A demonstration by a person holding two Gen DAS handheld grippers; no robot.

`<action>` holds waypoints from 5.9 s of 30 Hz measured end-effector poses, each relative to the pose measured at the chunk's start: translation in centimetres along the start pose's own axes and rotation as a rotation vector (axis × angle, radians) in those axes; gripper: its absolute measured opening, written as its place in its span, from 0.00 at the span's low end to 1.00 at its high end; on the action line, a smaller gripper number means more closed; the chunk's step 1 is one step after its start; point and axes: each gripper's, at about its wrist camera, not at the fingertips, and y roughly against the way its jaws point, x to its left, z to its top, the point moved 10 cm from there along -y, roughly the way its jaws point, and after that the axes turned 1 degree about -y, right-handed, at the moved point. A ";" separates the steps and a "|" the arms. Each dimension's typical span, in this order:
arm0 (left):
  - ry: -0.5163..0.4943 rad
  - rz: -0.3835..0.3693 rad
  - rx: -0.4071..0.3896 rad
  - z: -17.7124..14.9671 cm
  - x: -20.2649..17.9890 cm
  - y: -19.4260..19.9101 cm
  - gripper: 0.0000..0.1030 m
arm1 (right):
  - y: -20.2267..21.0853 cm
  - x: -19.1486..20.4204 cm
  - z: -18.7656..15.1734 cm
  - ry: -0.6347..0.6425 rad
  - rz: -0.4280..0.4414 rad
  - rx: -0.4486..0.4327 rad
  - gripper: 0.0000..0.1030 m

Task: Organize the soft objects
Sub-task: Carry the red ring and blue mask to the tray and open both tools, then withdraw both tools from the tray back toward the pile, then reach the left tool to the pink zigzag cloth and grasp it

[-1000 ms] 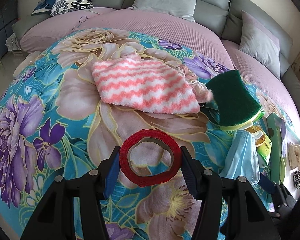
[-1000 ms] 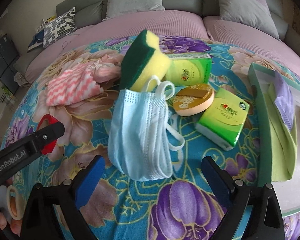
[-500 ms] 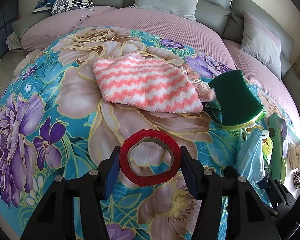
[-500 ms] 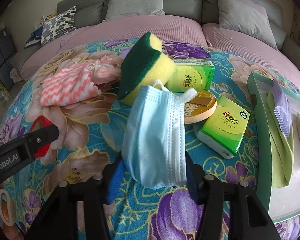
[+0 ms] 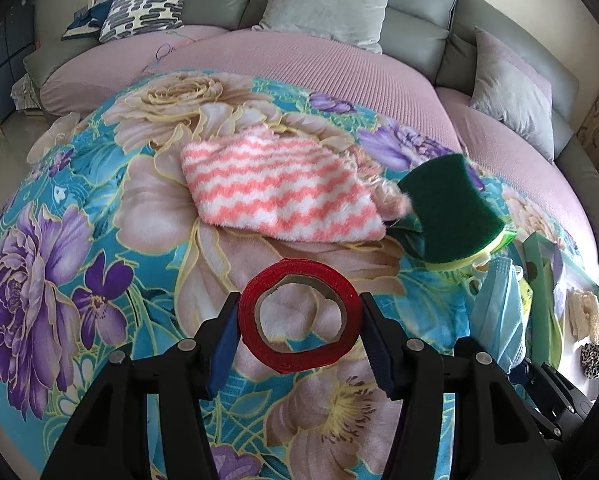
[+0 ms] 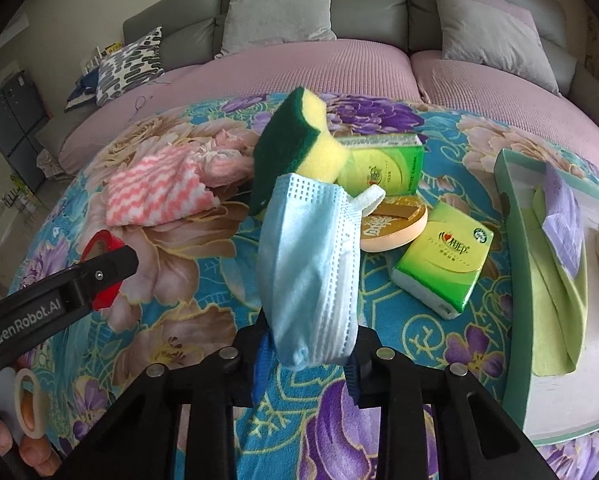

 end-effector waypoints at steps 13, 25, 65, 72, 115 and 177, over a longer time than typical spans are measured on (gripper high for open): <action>-0.031 -0.027 -0.121 2.2 -1.6 4.4 0.57 | 5.0 -1.6 2.0 -0.022 0.003 -0.114 0.27; -0.174 -0.123 -0.158 2.2 -9.7 5.9 0.57 | 7.8 -8.8 1.8 -0.140 -0.105 -0.148 0.27; -0.553 -0.340 0.000 -8.8 -30.9 0.8 0.57 | 12.5 -26.8 -4.2 -0.370 -0.359 -0.082 0.29; -0.569 -0.311 0.014 -9.2 -30.9 0.5 0.57 | 12.3 -26.9 -4.3 -0.372 -0.364 -0.067 0.37; -0.245 -0.042 -0.080 -1.2 -17.4 -0.5 0.96 | 12.1 -25.3 -3.4 -0.340 -0.394 -0.065 1.00; 0.197 0.130 -0.177 6.8 7.8 -3.3 0.97 | 0.0 -3.7 5.1 -0.075 -0.142 -0.113 1.00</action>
